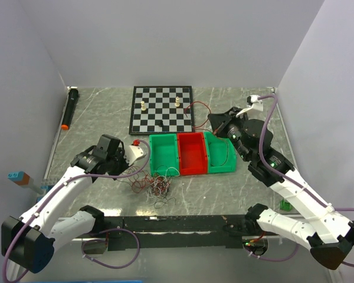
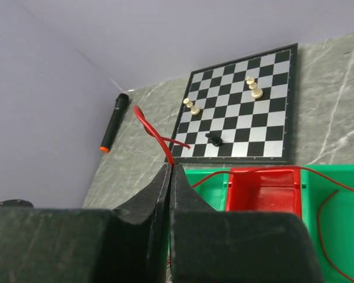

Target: Untangle the cables

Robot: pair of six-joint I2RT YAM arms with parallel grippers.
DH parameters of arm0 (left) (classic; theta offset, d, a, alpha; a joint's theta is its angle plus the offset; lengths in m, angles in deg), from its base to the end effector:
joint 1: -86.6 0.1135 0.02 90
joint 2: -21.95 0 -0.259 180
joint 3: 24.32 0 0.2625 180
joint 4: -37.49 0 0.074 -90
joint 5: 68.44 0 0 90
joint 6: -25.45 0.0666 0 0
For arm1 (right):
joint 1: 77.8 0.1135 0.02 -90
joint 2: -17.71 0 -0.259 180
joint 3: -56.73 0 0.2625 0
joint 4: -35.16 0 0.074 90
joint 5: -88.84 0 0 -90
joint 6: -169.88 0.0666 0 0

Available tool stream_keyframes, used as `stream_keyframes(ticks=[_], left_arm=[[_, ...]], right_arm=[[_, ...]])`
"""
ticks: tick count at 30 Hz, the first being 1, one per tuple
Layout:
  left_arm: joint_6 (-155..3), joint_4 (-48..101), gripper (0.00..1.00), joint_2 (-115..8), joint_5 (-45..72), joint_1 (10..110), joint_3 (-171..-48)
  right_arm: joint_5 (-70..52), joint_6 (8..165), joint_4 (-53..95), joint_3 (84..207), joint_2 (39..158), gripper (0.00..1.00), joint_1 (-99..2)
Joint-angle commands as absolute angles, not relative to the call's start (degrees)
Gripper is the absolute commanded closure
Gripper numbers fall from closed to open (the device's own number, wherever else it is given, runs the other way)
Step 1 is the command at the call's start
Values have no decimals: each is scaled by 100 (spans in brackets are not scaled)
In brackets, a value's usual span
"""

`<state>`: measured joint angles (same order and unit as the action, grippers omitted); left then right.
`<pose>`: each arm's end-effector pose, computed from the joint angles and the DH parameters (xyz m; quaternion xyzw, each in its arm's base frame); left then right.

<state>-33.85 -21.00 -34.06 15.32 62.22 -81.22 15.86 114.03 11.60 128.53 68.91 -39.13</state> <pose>0.1908 -0.0944 0.2139 0.4568 0.8432 -0.0368 0.2810 0.2003 0.1353 0.4006 0.0735 0.7206 0.3179 0.6118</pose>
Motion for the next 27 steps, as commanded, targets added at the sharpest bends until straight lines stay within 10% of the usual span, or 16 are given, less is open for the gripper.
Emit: stream_keyframes(ticks=[1, 27], left_arm=[[-3423, -2010, 91, -3263, 1444, 6243, -8078], [-3440, -1993, 90, -3474, 1391, 6243, -8174]], right_arm=[[1579, 11618, 1247, 12857, 6755, 100, -3957], [4534, 13034, -2535, 12663, 7386, 100, -3966]])
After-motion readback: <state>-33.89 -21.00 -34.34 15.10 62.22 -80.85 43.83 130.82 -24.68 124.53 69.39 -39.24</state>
